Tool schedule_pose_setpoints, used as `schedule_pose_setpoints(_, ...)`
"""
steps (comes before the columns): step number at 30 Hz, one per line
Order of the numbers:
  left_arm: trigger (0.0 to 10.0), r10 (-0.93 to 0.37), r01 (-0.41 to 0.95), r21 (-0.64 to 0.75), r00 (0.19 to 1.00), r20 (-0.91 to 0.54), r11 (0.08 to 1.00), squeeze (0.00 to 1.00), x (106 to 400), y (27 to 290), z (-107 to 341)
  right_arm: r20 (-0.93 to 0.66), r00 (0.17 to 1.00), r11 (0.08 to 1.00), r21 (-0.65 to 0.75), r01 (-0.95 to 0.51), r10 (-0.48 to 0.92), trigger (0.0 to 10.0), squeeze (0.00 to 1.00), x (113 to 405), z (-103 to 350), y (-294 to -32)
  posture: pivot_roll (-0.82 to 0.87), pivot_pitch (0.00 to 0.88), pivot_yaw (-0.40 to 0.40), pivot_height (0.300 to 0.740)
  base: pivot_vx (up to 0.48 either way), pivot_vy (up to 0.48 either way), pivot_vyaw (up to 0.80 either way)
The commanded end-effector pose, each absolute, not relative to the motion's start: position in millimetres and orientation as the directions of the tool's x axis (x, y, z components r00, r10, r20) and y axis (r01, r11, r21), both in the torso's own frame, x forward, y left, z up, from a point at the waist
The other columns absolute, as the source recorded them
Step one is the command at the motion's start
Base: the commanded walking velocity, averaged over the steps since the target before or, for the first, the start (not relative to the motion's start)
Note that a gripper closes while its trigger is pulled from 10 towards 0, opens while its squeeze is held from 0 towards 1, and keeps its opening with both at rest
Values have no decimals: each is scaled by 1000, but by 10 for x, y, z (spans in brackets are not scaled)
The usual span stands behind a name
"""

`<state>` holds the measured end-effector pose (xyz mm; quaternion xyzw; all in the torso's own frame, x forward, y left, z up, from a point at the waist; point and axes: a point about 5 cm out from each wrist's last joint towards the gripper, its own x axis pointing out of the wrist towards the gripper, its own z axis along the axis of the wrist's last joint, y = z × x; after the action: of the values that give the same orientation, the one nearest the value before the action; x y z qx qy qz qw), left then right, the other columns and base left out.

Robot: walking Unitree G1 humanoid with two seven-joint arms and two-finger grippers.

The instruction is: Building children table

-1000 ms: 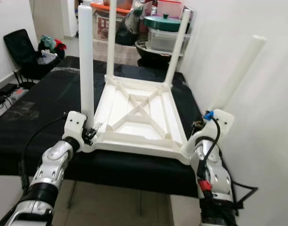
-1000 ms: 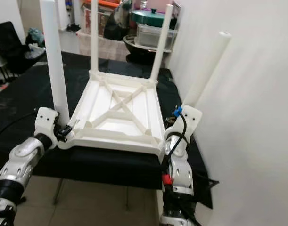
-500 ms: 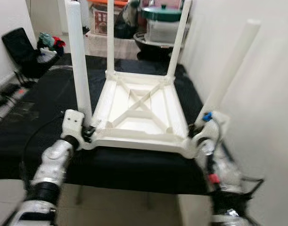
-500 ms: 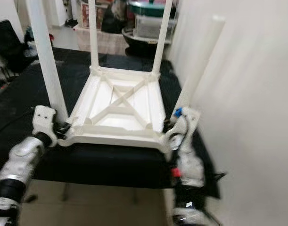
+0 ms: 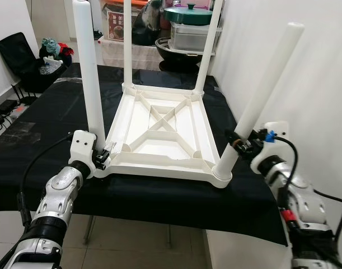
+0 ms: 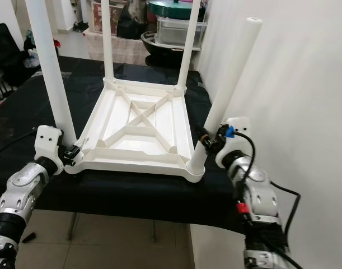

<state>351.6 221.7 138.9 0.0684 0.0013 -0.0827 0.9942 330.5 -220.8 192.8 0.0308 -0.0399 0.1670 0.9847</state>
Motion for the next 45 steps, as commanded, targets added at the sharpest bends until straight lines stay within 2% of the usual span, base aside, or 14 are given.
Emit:
schedule_pose_setpoints(1,10000,-138,141,152,990,-32,978,0,3511,2268,1364,111,931,933,56,-355,348,0,0,3304,1946,-2255,59,0,-111,740,0,0,0)
schedule_pose_setpoints(8,10000,-138,141,157,990,-32,977,0,3515,2290,1379,29,977,978,17,-210,209,0,0,3391,1843,-2312,61,0,-106,740,0,0,0)
schedule_pose_setpoints(11,10000,-140,143,158,990,-31,977,0,3521,2284,1383,-57,975,976,17,215,-214,0,0,3445,1728,-2517,54,0,-105,740,0,0,0)
schedule_pose_setpoints(15,10000,-140,144,158,990,-31,977,0,3522,2281,1383,-88,917,918,38,395,-390,0,0,3424,1691,-2610,56,0,-105,740,0,0,0)
schedule_pose_setpoints(18,10000,-144,147,156,989,-30,977,0,3522,2260,1379,-199,732,729,104,677,-652,0,0,3236,1495,-2436,65,0,-106,740,0,0,0)
schedule_pose_setpoints(26,10000,-141,144,160,989,-31,977,0,3535,2263,1392,-302,749,722,219,656,-590,0,0,3166,1457,-1642,63,0,-98,740,0,0,0)
schedule_pose_setpoints(27,10000,-145,148,159,989,-30,976,0,3540,2248,1394,-307,773,744,232,626,-555,2000,0,3195,1462,-1554,63,0,-101,740,0,0,0)
schedule_pose_setpoints(28,10000,-147,150,158,989,-29,976,0,3543,2237,1393,-283,828,786,275,554,-484,10000,145,3251,1481,-1503,63,0,-101,740,0,0,0)
schedule_pose_setpoints(29,10000,-147,150,158,989,-29,976,0,3543,2237,1393,-283,828,786,275,554,-484,10000,145,3251,1481,-1503,63,0,-101,740,0,0,0)
schedule_pose_setpoints(30,10000,-148,150,157,989,-29,976,0,3544,2232,1392,-259,846,796,292,529,-467,10000,847,3269,1503,-1517,59,0,-105,740,0,0,0)
schedule_pose_setpoints(32,10000,-147,150,157,989,-30,976,0,3543,2231,1389,-227,869,812,312,493,-440,10000,1000,3289,1531,-1536,59,0,-107,740,0,0,0)
schedule_pose_setpoints(42,10000,-142,146,156,989,-37,977,0,3515,2254,1354,-112,898,840,321,438,-426,10000,1000,3324,1740,-1779,55,0,-105,740,0,0,0)
schedule_pose_setpoints(43,10000,-142,146,157,989,-37,977,0,3516,2256,1356,-82,919,862,323,391,-386,10000,776,3321,1781,-1837,53,0,-105,740,0,0,0)
schedule_pose_setpoints(45,10000,-141,145,157,989,-37,977,0,3519,2259,1360,-21,946,889,335,311,-323,10000,847,3291,1836,-1905,42,0,-98,740,0,0,0)
